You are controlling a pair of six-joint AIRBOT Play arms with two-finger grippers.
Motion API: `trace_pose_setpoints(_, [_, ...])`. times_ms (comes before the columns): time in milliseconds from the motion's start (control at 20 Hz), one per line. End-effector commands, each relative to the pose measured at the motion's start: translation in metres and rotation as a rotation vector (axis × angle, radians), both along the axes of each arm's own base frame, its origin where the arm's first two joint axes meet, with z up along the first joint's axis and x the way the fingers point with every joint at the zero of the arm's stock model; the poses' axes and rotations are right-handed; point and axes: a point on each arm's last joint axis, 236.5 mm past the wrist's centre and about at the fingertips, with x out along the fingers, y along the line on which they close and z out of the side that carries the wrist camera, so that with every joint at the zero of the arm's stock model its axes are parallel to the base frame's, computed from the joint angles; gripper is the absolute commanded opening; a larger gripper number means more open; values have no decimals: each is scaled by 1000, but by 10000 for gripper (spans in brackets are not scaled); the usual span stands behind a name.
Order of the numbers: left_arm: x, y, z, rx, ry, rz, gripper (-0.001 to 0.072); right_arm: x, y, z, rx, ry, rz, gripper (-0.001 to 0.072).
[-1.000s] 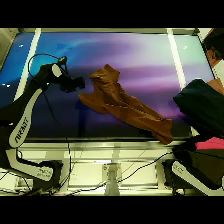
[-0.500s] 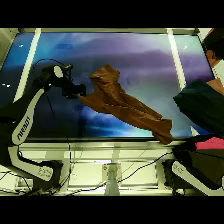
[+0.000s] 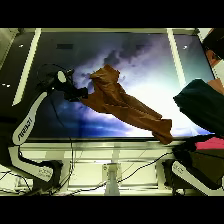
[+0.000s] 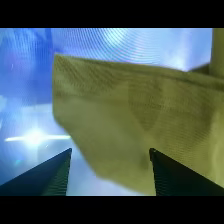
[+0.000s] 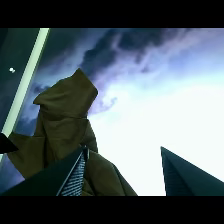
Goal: Fold the clothes and pants, and hang the long-sleeved shirts on hangers.
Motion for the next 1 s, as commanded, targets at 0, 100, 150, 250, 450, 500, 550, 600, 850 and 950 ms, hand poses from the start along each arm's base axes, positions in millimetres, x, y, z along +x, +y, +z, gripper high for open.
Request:
trace_pose_setpoints(0, [20, -19, 1, -71, -82, 73, 335, 0, 1, 0, 1, -1, 1, 506])
trace_pose_setpoints(100, [29, -26, 1, -74, -125, 74, 222, 0, 1, 0, 3, -1, 2, 506])
trace_pose_setpoints(150, [34, -28, 3, -76, -149, 77, 189, 0, 1, 0, 5, 0, 4, 506])
trace_pose_setpoints(250, [45, -29, 10, -90, -195, 96, 17, -1, 2, 0, 5, 2, 5, 505])
trace_pose_setpoints(450, [77, -7, 77, -81, -424, 105, 16, -1, 2, 0, 5, 2, 5, 505])
trace_pose_setpoints(500, [86, 4, 111, -73, -522, 100, 16, -1, 2, 0, 5, 2, 5, 505])
trace_pose_setpoints(550, [90, 15, 147, -70, -617, 102, 16, -1, 2, 0, 5, 2, 5, 506])
trace_pose_setpoints(600, [91, 27, 189, -66, -719, 105, 16, 0, 2, 0, 5, 1, 5, 505])
trace_pose_setpoints(850, [39, 63, 331, 2, -1017, 56, 16, 0, 2, 0, 5, 0, 4, 506])
trace_pose_setpoints(950, [11, 72, 339, 73, -994, 6, 16, 0, 2, 0, 5, 0, 4, 505])
